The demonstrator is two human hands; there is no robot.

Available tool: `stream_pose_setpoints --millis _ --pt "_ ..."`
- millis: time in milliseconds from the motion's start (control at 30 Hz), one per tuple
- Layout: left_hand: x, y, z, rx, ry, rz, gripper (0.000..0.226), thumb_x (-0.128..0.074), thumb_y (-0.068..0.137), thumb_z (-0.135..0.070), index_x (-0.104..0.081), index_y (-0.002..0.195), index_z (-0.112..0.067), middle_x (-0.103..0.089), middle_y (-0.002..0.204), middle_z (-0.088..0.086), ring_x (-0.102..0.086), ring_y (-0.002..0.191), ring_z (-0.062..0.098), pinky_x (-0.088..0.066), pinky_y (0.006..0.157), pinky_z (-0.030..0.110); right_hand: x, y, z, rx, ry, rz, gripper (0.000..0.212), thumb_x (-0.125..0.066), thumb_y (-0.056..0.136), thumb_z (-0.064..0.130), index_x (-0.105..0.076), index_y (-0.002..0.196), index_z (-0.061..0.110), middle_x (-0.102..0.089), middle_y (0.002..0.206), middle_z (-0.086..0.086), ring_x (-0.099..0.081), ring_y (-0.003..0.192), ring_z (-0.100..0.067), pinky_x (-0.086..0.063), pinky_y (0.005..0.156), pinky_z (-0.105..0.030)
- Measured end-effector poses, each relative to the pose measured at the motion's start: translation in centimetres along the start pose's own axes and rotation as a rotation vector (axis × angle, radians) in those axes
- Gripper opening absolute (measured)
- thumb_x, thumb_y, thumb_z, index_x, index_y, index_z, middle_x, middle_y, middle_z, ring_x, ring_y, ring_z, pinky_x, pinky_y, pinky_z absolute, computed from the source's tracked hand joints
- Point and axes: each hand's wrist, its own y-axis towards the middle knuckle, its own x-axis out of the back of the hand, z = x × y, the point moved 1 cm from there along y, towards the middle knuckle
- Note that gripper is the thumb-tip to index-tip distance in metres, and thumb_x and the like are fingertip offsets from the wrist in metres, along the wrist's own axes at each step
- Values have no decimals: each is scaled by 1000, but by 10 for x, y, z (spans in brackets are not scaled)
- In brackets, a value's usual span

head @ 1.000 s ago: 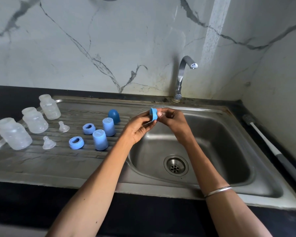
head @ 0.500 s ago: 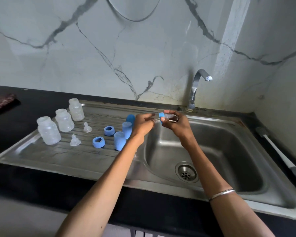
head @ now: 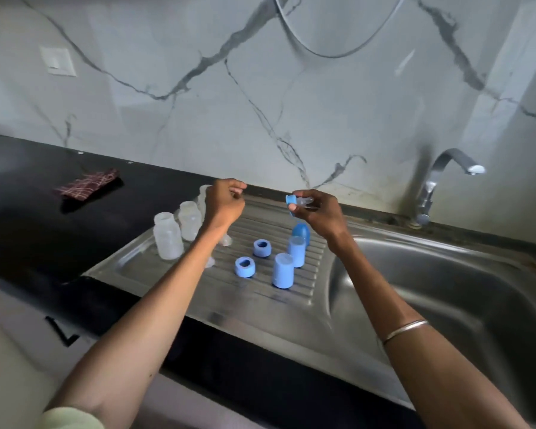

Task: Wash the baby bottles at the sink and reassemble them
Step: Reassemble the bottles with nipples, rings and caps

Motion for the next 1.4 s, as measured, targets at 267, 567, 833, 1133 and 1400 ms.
stream_pose_setpoints --millis 267,567,833,1133,1400 --pt "38 65 37 -14 563 82 45 -73 89 -25 -58 125 -3 -62 126 19 -55 120 36 -46 98 40 -78 60 6 63 -123 92 32 -83 76 21 -73 106 17 -74 97 2 -70 90 -12 -57 83 -25" --pt "12 100 53 128 869 329 61 -78 85 -38 -53 129 -5 -57 132 17 -52 123 37 -44 97 42 -113 94 5 46 -199 168 35 -84 76 20 -72 108 15 -72 103 0 -67 97 -14 -54 82 -22" --pt "1 101 59 161 800 269 46 -82 80 -5 -59 120 0 -59 128 20 -56 121 37 -51 89 42 -102 97 4 69 -203 194 31 -82 78 19 -72 107 17 -70 104 1 -65 97 -13 -48 69 -11" --pt "0 88 19 50 549 235 60 -90 69 -14 -59 120 -2 -51 127 18 -57 115 34 -46 77 31 -70 83 11 94 -164 113 35 -82 77 23 -72 110 19 -69 100 3 -67 91 -10 -52 74 -17" --pt "-19 31 -41 -180 256 264 50 -89 62 -22 -74 110 -14 -73 96 5 -67 92 22 -54 78 32 -1 41 37 129 -74 -6 35 -84 75 24 -71 107 26 -73 94 2 -71 83 -10 -50 61 -19"
